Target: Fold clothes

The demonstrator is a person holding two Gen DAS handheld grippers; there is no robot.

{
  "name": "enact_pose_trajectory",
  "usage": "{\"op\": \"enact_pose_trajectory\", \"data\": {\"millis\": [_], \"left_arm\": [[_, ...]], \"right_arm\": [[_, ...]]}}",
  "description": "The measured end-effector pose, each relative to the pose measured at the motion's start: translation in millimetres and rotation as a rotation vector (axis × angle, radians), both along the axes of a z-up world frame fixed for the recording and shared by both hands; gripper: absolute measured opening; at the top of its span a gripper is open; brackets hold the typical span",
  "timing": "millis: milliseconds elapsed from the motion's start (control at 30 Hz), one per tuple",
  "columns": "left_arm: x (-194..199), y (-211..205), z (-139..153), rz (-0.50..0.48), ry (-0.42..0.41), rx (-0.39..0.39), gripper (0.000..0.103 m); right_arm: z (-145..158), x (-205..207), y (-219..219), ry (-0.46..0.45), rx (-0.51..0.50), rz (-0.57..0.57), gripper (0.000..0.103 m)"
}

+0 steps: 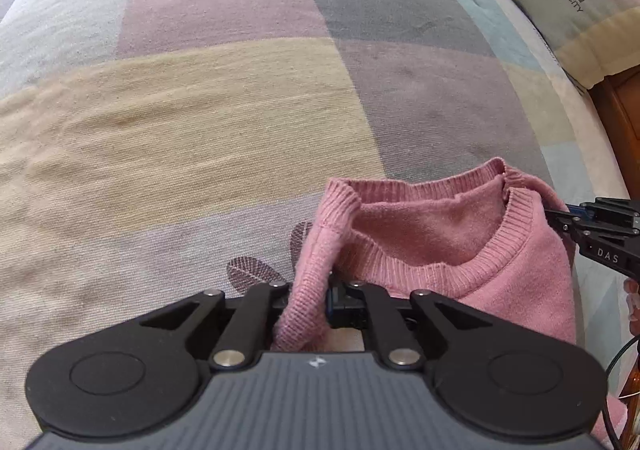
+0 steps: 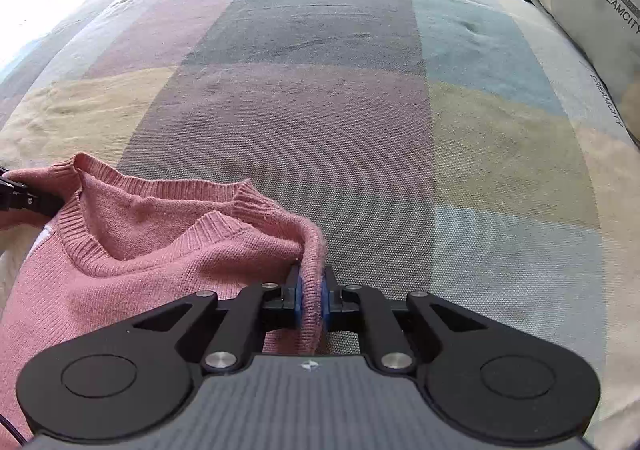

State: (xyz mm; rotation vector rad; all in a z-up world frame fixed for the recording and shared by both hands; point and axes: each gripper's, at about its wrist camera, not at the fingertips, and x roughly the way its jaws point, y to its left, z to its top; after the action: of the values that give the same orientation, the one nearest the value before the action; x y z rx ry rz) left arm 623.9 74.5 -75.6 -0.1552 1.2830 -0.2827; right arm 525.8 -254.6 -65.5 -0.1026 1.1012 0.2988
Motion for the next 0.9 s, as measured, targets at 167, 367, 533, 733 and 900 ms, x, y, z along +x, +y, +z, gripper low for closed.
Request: {"op": "enact_pose_trajectory", "data": {"millis": [167,367,533,733,900], "left_arm": [[-50,20,29,0.002,-0.032,-0.015,0.026],[-137,48,53,0.054,-0.033,-0.021,0.046],[-195,67,30,0.103,0.085,-0.07,0.046],[-218,58,6,0.04,0.062,-0.13,0.045],[-199,52,-5,-0.017,-0.017,-0.146,0.045]], "right_arm": [[35,-37,-19,-0.024,0.076,-0.022,0.039],[65,-92,-26,-0.019,0.141,-0.008,0.051],[68,-118,-19,0.005,0.18,0.018,0.052],[66,-134,-8,0.024,0.193,0.064,0.052],[68,-137,-1,0.016,0.182,0.093,0.052]]}}
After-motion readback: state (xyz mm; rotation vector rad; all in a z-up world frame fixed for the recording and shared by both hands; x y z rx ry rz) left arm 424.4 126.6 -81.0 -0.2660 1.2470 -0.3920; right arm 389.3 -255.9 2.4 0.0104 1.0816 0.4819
